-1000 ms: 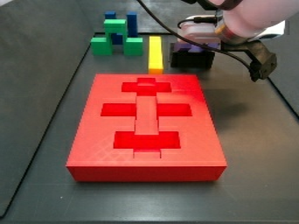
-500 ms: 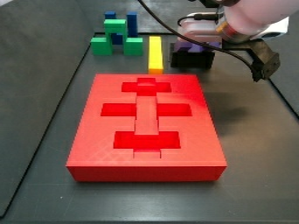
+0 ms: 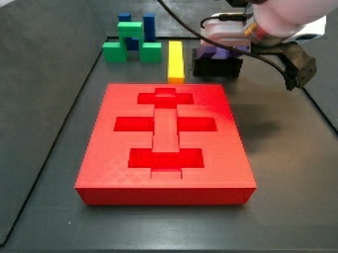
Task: Pick up the purple object. Move up. Place the purple object on the fixture. Regrasp the purple object. Move to above the board. Insert the purple object.
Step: Regrasp the purple object, then move to above the board.
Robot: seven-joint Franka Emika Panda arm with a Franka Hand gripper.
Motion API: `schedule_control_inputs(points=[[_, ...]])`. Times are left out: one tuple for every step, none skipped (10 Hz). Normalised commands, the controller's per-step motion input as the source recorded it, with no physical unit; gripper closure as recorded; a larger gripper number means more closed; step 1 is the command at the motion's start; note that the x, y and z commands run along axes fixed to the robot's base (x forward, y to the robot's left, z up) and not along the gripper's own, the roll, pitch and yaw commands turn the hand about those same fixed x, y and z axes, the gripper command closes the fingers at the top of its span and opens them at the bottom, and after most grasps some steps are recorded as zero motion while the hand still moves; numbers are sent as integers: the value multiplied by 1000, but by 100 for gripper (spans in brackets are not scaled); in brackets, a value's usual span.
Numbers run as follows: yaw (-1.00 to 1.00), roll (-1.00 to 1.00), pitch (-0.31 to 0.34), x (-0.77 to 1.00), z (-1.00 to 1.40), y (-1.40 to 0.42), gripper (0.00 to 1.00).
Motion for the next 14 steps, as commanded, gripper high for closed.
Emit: schedule_control_inputs(points=[[0,0,0,0,0,0,100],[0,0,0,0,0,0,100],[0,0,0,0,0,0,100],[0,0,0,0,0,0,100],[0,0,0,0,0,0,100],[0,0,0,0,1400,0,100],[-11,7,-45,18,1400,7,100],[-25,-35,-59,6,1400,27,100],[-32,-13,-39,-1,1400,33,100],[-39,6,0,10,1400,13,100],[-41,5,28,13,1400,6,100],[-33,-13,45,25,1400,20,100],[-24,-8,75,26,806,-1,100],[-11,0,92,40,447,-4,100]])
